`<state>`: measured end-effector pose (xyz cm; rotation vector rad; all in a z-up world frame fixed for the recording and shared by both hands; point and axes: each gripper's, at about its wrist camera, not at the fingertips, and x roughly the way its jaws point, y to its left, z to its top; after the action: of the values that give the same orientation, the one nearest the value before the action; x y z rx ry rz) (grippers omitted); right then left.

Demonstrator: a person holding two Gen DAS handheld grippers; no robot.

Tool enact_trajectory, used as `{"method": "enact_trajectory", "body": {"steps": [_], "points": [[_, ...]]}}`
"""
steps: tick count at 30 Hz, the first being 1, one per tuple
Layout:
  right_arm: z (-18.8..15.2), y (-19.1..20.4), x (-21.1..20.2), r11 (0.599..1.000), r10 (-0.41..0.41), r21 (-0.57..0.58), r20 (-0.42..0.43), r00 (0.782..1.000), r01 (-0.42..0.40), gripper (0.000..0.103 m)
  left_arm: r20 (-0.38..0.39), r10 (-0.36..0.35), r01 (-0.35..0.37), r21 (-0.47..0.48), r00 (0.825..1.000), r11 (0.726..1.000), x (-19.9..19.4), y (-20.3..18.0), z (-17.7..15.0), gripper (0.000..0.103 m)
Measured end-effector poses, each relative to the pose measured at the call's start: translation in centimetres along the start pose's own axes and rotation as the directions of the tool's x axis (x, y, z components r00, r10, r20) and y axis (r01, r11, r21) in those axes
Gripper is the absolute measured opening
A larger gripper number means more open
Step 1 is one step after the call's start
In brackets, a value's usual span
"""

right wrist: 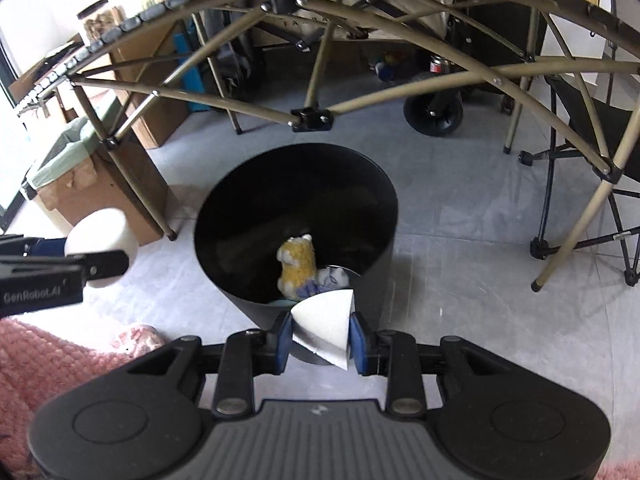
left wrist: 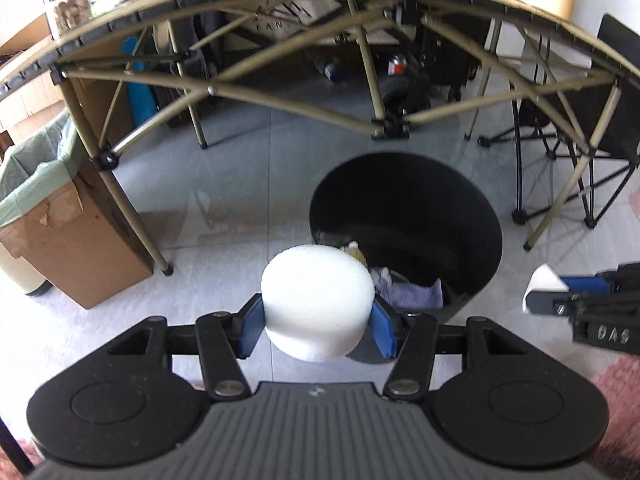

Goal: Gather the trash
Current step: 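Lower the left tool over the bin and open it to drop the foam cylinder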

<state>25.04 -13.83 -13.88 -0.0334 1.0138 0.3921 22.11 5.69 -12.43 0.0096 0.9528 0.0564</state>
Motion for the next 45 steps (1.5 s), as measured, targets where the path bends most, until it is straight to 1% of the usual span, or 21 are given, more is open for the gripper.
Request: {"method": "enact_trajectory", "body": {"steps": [6,14,22,24,29,33,40,45], "points": [[-0.4,-1.1,0.7,1.000,-0.026,0.013,-0.018,1.000,0.026,0.030,-0.054,0.006,-0.006,0.003,0.999,1.000,1.4,0.2,-0.6,0.056],[-0.2,-1.6,1.2,0.999,-0.042,0.023,-0.026,0.999,0.042,0.030,-0.079,0.008,-0.008,0.004,0.997,1.000,2.0,-0.1,-0.3,0.056],[0.1,-2.3,1.4,0.998,-0.052,0.041,-0.021,0.998,0.053,0.030,-0.108,-0.006,0.009,0.026,0.994,1.000,2.6,-1.9,0.5,0.056],[0.2,-2.7,1.5,0.997,-0.056,0.052,-0.022,0.998,0.057,0.029,-0.113,-0.009,0.013,0.028,0.994,1.000,2.4,-2.3,0.9,0.056],[0.4,-4.1,1.9,0.993,-0.070,0.090,-0.025,0.997,0.072,0.030,-0.082,-0.029,0.033,0.055,0.996,0.998,1.6,-4.1,2.2,0.056],[0.4,-5.0,1.9,0.989,-0.083,0.126,-0.013,0.996,0.084,0.030,-0.084,-0.036,0.042,0.065,0.996,0.997,2.1,-5.4,3.3,0.056],[0.2,-6.8,1.7,0.981,-0.098,0.169,-0.006,0.995,0.098,0.030,-0.099,-0.041,0.046,0.047,0.994,0.998,3.3,-6.8,5.3,0.056],[0.0,-8.1,1.6,0.972,-0.112,0.208,0.001,0.994,0.109,0.030,-0.108,-0.030,0.032,0.016,0.994,0.999,4.5,-7.6,6.4,0.056]]}}
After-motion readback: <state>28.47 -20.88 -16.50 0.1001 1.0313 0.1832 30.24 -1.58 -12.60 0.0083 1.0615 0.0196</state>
